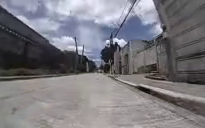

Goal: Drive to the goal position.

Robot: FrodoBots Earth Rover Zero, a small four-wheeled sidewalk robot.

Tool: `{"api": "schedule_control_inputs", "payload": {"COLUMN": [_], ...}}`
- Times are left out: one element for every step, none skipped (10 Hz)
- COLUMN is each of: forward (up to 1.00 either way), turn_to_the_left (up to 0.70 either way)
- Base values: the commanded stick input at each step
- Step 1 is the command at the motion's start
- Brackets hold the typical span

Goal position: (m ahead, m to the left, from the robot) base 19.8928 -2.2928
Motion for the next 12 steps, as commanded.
{"api": "schedule_control_inputs", "payload": {"forward": [0.70,0.70,0.70,0.70,0.70,0.70,0.70,0.70,0.70,0.70,0.70,0.70], "turn_to_the_left": [-0.10,-0.10,-0.10,-0.10,-0.09,-0.06,-0.05,-0.04,-0.04,-0.04,-0.04,-0.04]}}
